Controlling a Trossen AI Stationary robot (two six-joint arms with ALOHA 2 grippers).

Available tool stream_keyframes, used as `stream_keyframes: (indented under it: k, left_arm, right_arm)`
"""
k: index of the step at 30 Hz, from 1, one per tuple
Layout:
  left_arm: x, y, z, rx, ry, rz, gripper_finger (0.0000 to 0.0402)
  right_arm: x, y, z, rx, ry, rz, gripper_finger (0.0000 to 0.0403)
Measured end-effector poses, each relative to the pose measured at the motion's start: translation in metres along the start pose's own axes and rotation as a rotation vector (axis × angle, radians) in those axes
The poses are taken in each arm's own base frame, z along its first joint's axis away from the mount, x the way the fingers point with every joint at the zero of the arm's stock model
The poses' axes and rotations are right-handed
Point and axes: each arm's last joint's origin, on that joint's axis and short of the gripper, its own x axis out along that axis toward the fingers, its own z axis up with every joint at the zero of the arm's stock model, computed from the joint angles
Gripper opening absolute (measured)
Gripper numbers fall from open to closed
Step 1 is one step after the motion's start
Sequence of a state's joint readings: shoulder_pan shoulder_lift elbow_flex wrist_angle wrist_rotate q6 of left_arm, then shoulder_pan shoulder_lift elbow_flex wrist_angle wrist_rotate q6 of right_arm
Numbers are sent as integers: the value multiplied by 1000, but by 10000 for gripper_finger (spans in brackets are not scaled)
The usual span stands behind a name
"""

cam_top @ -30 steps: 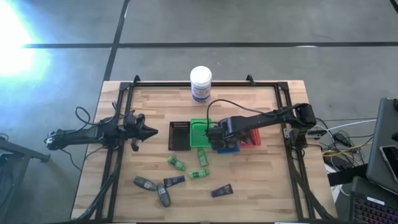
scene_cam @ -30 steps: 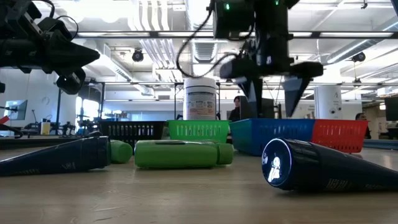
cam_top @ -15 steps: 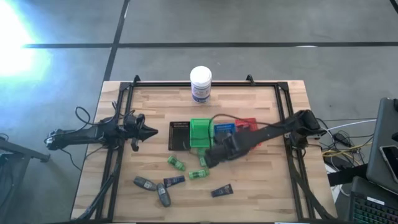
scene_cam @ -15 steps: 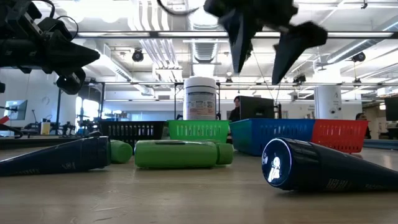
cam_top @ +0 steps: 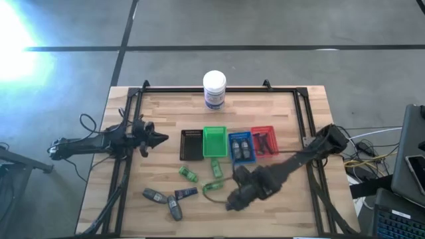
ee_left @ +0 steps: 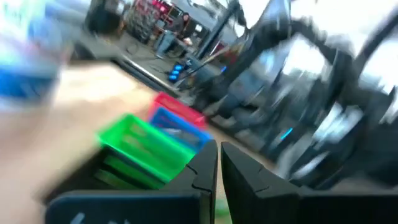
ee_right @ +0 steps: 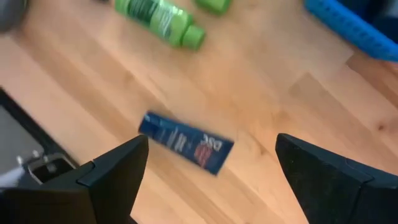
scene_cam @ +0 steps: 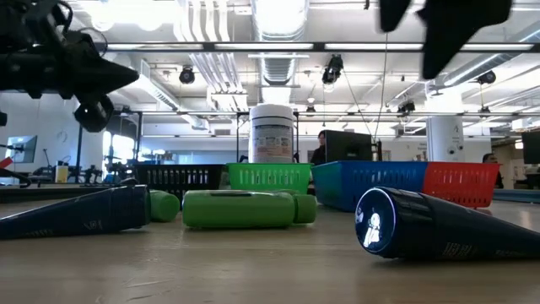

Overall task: Pick & Place Travel size toiletries
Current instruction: Put the deodorant into the blue basket

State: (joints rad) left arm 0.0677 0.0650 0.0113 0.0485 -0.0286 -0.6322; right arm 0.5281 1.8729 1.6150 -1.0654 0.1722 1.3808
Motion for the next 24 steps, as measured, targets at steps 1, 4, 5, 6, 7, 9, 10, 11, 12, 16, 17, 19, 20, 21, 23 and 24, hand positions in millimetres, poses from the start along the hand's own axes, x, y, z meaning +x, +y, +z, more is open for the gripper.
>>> stream_keyframes:
  k: [1, 4, 5, 6, 7, 9, 10, 11, 12, 16, 17, 19, 20, 21, 23, 24]
  left_arm:
    - [0, -1, 1, -123, -5, -10, 26]
    - [0, 0, 0, -474, 4, -9, 26]
    - [0, -1, 0, -565, 4, -10, 26]
    - [0, -1, 0, -645, 4, -11, 26]
    - [0, -1, 0, -709, 3, -11, 26]
    - [0, -1, 0, -793, 4, -10, 26]
    - [0, 0, 1, -820, -11, -2, 26]
    - [0, 0, 1, -863, -35, 11, 26]
    - [0, 0, 2, -907, -60, 14, 26]
    - [-2, -16, 16, -837, -57, -116, 26]
    - [-3, -22, 22, -803, -47, -144, 26]
    - [-6, -36, 35, -726, -15, -178, 26]
    - [-6, -44, 40, -689, 11, -182, 26]
    - [-6, -50, 45, -653, 50, -170, 26]
    - [-5, -62, 50, -581, 172, -126, 26]
    - [-3, -66, 49, -546, 257, -88, 26]
  right_arm:
    - [-1, 1, -5, -15, -5, -2, 353]
    - [-3, 3, -18, -54, -18, 2, 354]
    - [-4, 3, -20, -68, -24, 2, 352]
    - [-4, 4, -22, -85, -24, 3, 350]
    - [-5, 4, -24, -105, -23, 4, 348]
    - [-5, 4, -25, -132, -23, 4, 342]
    - [-5, 4, -24, -140, -23, 4, 340]
    - [-5, 4, -24, -146, -24, 4, 337]
    - [-5, 4, -24, -147, -25, 3, 334]
    - [-5, 4, -24, -151, -25, 3, 326]
    - [-5, 4, -24, -150, -26, 4, 324]
    - [-5, 4, -24, -146, -26, 4, 321]
    - [-5, 4, -24, -143, -27, 4, 320]
    - [-5, 4, -24, -142, -30, 3, 320]
    - [-5, 4, -24, -142, -33, 3, 318]
    - [-5, 4, -24, -138, -34, 3, 318]
